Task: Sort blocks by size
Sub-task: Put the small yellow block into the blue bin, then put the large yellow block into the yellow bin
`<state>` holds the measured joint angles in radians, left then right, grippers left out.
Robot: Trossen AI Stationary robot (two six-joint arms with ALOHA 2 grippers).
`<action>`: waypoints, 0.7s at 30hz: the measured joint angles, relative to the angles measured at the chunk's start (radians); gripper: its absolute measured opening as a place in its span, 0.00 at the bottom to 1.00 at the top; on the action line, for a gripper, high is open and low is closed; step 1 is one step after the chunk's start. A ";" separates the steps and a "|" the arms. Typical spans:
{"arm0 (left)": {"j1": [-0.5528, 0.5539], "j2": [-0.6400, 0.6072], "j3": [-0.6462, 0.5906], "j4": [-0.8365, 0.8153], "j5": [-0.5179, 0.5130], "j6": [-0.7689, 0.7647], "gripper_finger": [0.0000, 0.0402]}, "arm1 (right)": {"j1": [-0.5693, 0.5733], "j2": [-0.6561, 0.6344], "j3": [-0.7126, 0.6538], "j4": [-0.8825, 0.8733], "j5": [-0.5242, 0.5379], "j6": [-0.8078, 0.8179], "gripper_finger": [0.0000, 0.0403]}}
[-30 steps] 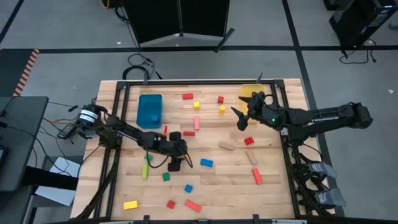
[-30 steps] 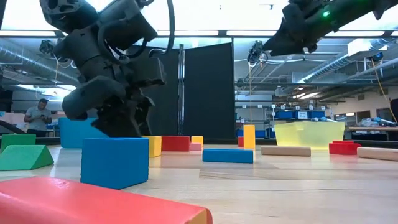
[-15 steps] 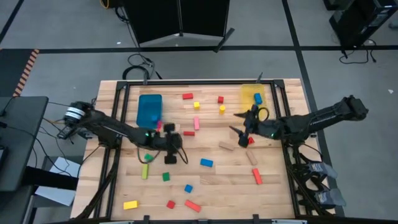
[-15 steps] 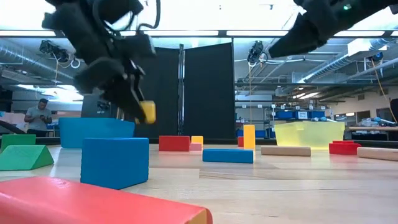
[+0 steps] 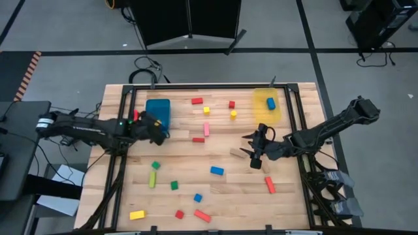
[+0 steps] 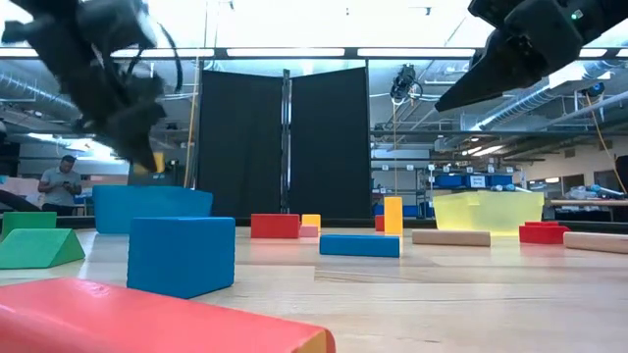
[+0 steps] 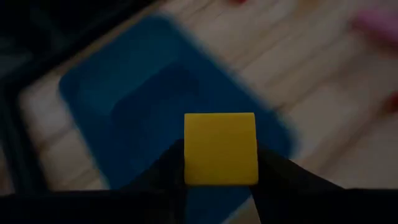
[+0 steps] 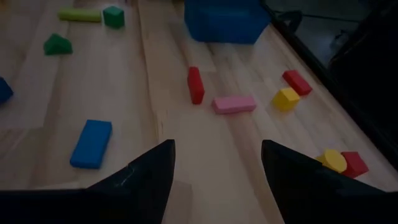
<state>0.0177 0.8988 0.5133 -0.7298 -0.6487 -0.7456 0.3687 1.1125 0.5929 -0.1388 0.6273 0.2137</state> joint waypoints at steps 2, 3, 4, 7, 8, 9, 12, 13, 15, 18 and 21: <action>0.037 -0.003 -0.046 0.060 0.007 -0.020 0.35 | 0.000 -0.002 0.000 0.011 0.000 0.001 0.62; 0.052 -0.004 -0.068 0.088 0.010 -0.021 0.35 | 0.000 -0.002 0.000 0.015 0.000 0.001 0.62; 0.063 -0.004 -0.085 0.118 0.010 -0.022 0.35 | 0.002 -0.002 0.000 0.014 0.000 0.001 0.62; 0.090 -0.004 -0.105 0.169 0.006 -0.023 0.41 | 0.004 -0.002 0.000 0.018 0.000 0.008 0.62; 0.095 -0.004 -0.105 0.180 0.005 -0.021 0.48 | 0.005 -0.002 0.000 0.017 0.000 0.014 0.62; 0.099 -0.004 -0.105 0.188 0.006 -0.015 0.56 | 0.005 -0.002 0.000 0.016 0.000 0.018 0.62; 0.102 -0.004 -0.097 0.228 0.033 0.045 0.76 | 0.005 -0.002 0.000 0.016 0.000 0.020 0.62; 0.101 -0.004 -0.095 0.257 0.050 0.074 0.81 | 0.005 -0.002 0.000 0.016 0.000 0.020 0.62; 0.094 -0.004 -0.091 0.324 0.098 0.133 0.88 | 0.003 -0.002 0.000 0.019 0.000 0.017 0.62; 0.066 -0.003 -0.082 0.477 0.176 0.225 0.91 | -0.031 0.009 0.002 0.038 -0.003 0.014 0.63; 0.016 -0.004 -0.081 0.654 0.202 0.302 0.89 | -0.106 0.047 0.012 0.030 -0.003 0.014 0.62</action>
<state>0.0339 0.8951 0.4328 -0.0760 -0.4465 -0.4434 0.2631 1.1594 0.6048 -0.1084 0.6242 0.2279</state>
